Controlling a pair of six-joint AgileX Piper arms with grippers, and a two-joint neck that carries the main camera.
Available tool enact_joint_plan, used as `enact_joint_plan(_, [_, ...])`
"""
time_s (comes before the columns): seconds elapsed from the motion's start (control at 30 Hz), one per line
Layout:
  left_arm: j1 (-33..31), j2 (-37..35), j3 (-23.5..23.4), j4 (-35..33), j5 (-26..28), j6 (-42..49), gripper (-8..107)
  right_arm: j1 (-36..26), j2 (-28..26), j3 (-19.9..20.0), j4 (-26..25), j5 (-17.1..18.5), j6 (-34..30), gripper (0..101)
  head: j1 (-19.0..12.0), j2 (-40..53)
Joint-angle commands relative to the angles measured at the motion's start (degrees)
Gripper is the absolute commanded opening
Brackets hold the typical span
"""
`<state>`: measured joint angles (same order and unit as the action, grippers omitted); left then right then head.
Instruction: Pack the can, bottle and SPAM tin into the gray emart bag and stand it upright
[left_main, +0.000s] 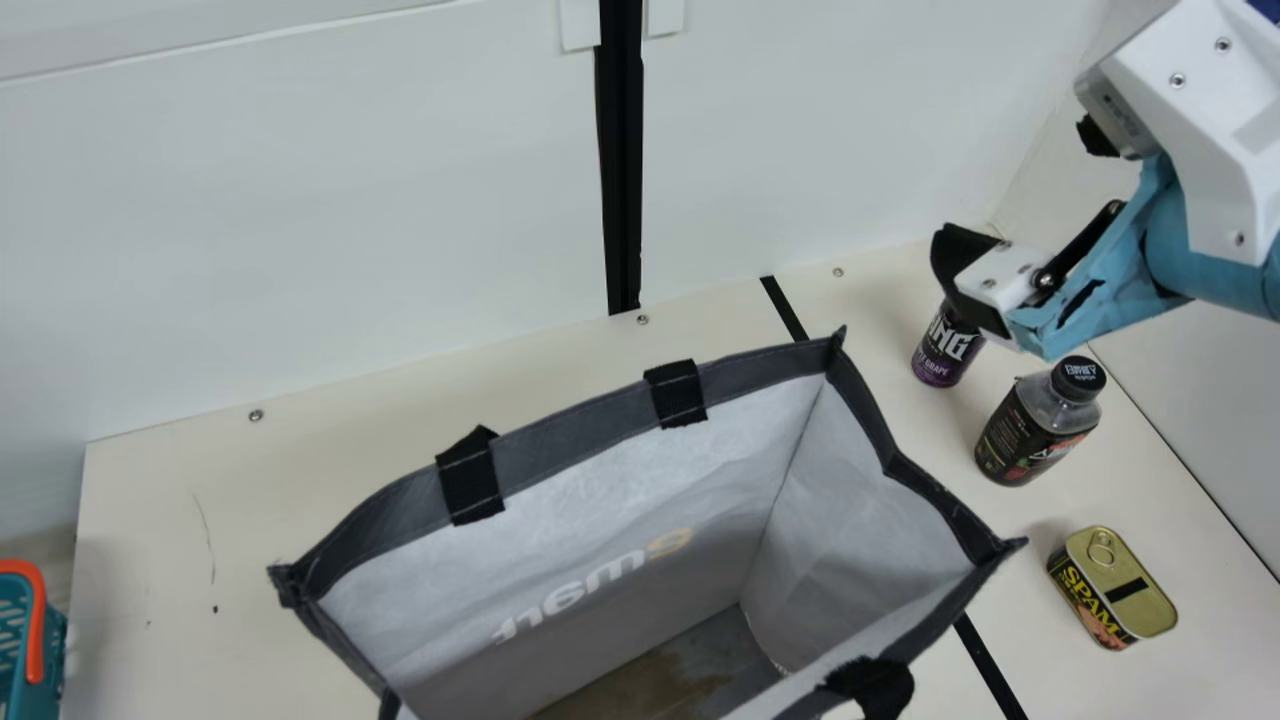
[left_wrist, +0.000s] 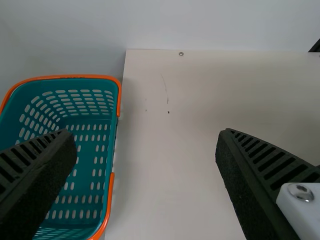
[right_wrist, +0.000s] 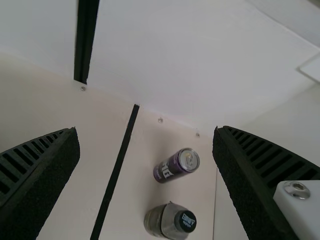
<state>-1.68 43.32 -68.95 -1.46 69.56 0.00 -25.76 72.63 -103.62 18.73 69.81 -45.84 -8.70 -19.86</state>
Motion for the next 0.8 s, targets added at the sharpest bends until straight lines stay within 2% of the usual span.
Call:
enact_joint_plan(0.0, [0.0, 0.0, 0.0, 0.0, 0.0, 0.0, 90, -0.86, 0.01, 0.7, -0.1, 0.1, -0.07, 95, -1.3, -0.14])
enact_joint_plan(0.77, [0.0, 0.0, 0.0, 0.0, 0.0, 0.0, 90, -6.53, -1.22, 9.52, -2.79, 0.1, -1.65, 95, -1.3, -0.14])
